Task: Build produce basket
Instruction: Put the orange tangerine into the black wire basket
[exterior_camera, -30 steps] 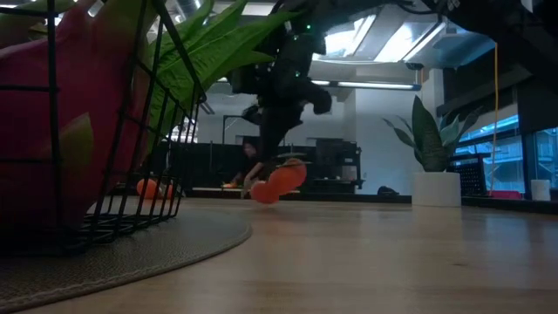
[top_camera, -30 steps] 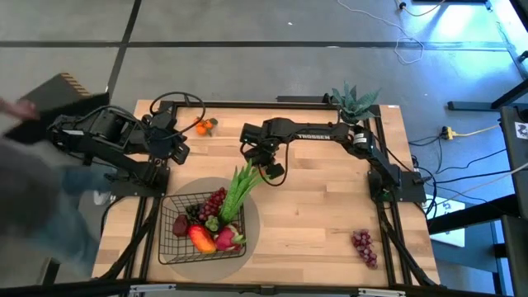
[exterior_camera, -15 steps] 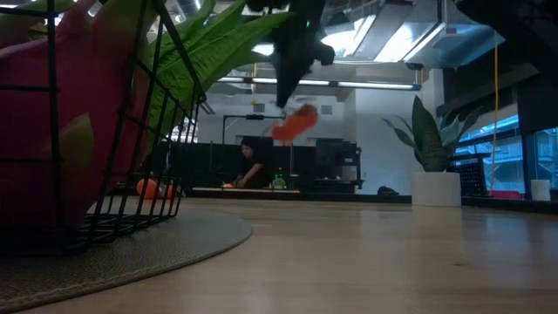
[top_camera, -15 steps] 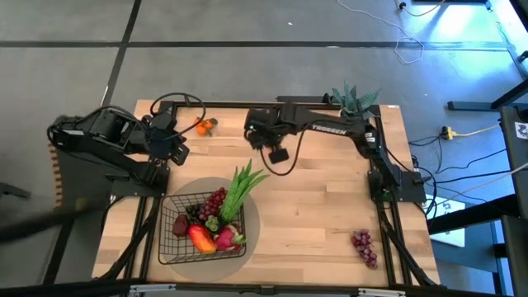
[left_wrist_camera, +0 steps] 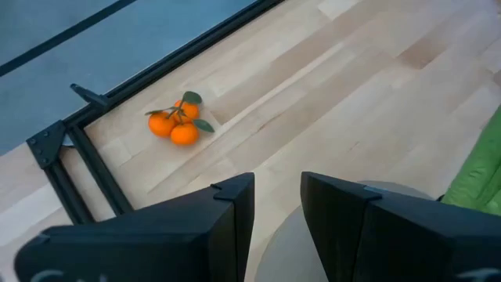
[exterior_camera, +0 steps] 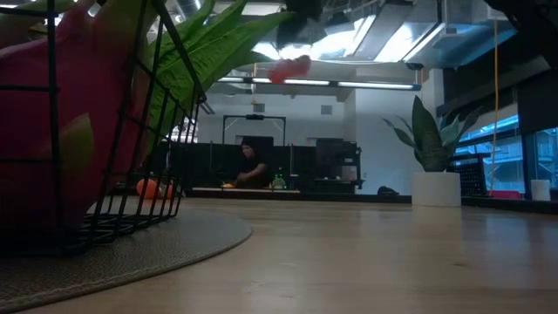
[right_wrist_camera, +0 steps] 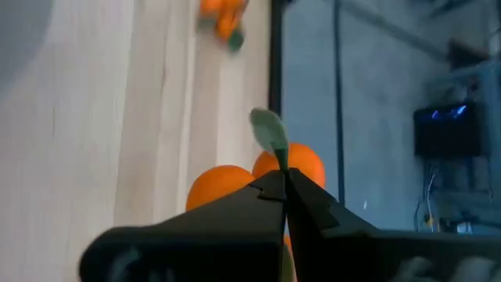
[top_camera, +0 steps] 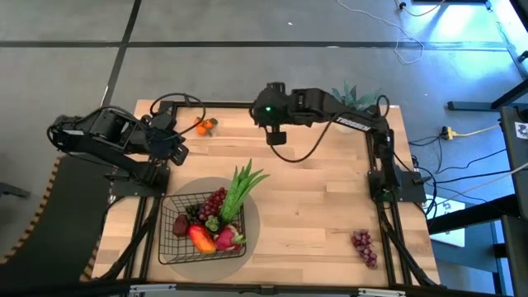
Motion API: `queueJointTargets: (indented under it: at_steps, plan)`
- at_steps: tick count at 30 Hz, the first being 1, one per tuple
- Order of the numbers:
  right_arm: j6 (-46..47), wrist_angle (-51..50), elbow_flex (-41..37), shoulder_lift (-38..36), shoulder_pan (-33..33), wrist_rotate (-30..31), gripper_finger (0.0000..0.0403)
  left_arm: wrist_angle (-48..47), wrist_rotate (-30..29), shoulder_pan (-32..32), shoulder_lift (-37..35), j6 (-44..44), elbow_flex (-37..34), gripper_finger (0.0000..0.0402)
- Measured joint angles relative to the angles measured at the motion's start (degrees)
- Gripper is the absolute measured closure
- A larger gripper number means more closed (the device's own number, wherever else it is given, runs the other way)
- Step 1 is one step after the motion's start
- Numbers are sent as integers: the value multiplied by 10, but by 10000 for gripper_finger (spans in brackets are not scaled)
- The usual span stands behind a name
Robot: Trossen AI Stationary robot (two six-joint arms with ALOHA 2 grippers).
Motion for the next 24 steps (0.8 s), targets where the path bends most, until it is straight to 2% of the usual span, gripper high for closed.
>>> queueJointTargets:
  at_steps: [3, 6, 17, 24]
  plan:
    - [2, 45, 3, -14, 9, -35, 403, -15, 0, 0, 0, 0, 0, 308]
    - [2, 96, 2, -19, 20, -99, 403, -29, 0, 0, 0, 0, 0, 308]
    - [34, 300, -2, -16, 80, -363, 403, -45, 0, 0, -1, 0, 0, 308]
    - [96, 488, -93, -16, 103, -456, 403, -45, -7, 0, -2, 47, 0, 308]
